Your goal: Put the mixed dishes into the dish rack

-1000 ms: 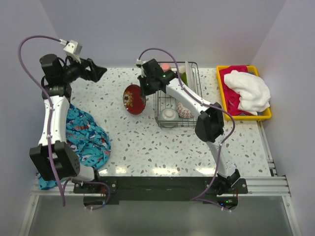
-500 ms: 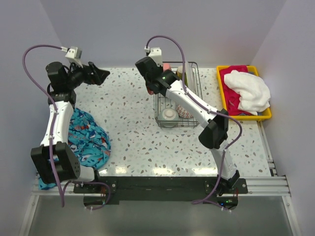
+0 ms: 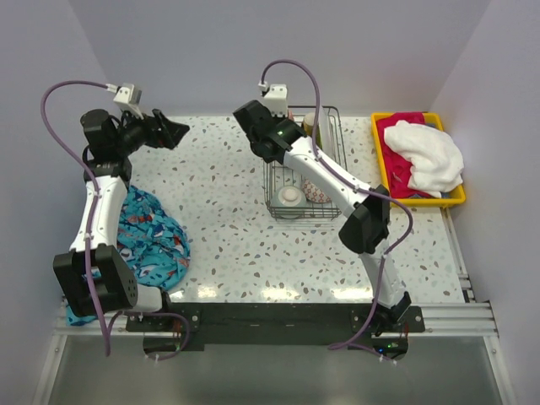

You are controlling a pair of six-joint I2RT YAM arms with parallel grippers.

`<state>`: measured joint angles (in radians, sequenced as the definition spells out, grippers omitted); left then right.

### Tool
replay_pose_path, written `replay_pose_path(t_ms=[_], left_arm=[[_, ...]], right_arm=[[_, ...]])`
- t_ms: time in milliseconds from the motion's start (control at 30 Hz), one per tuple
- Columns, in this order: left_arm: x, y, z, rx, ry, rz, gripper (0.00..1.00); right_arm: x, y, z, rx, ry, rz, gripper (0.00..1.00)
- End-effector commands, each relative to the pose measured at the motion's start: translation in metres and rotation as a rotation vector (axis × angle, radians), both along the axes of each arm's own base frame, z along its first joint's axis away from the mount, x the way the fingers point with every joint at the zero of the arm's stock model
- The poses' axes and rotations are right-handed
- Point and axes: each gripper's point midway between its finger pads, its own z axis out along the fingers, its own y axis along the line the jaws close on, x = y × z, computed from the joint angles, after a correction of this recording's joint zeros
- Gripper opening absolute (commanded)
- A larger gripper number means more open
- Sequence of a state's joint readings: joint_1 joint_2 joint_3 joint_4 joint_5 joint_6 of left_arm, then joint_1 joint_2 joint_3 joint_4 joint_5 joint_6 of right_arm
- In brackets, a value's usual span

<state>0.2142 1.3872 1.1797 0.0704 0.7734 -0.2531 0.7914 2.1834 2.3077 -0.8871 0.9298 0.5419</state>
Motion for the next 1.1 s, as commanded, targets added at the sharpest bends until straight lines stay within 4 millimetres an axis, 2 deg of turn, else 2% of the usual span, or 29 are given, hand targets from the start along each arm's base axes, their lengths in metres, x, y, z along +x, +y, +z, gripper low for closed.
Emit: replay_pose_path(t_ms=[0,100,167,233,433,567,800,1067], left_arm=[[-0.007,-0.004,0.01,0.012,-0.043,-0.003,1.0],[-0.003,0.003,-0.008,0.072,0.0,0.071,1.0],[0.003,0.014,-0.016,0.113,0.016,0.145,1.0],[0.002,0.018,-0.033,0.12,0.074,0.171,1.0],[0.001,0.011,-0.05,0.077,0.12,0.139,1.0],[0.0,0.007,-0.05,0.073,0.122,0.128,1.0],[-0.001,0.005,-0.053,0.072,0.126,0.115,1.0],[-0.002,0.003,-0.053,0.07,0.124,0.102,1.0]], right_arm=[[0.012,-0.01,0.033,0.062,-0.138,-0.111,0.0],[0.014,-0.012,0.033,0.043,-0.153,-0.131,0.0],[0.015,-0.015,0.033,0.026,-0.159,-0.141,0.0],[0.017,-0.015,0.032,0.021,-0.163,-0.144,0.0],[0.02,-0.018,0.036,-0.024,-0.181,-0.153,0.0],[0.021,-0.019,0.031,-0.055,-0.178,-0.156,0.0],[0.029,-0.018,0.008,-0.129,-0.166,-0.178,0.0],[0.035,-0.016,-0.009,-0.156,-0.141,-0.168,0.0]])
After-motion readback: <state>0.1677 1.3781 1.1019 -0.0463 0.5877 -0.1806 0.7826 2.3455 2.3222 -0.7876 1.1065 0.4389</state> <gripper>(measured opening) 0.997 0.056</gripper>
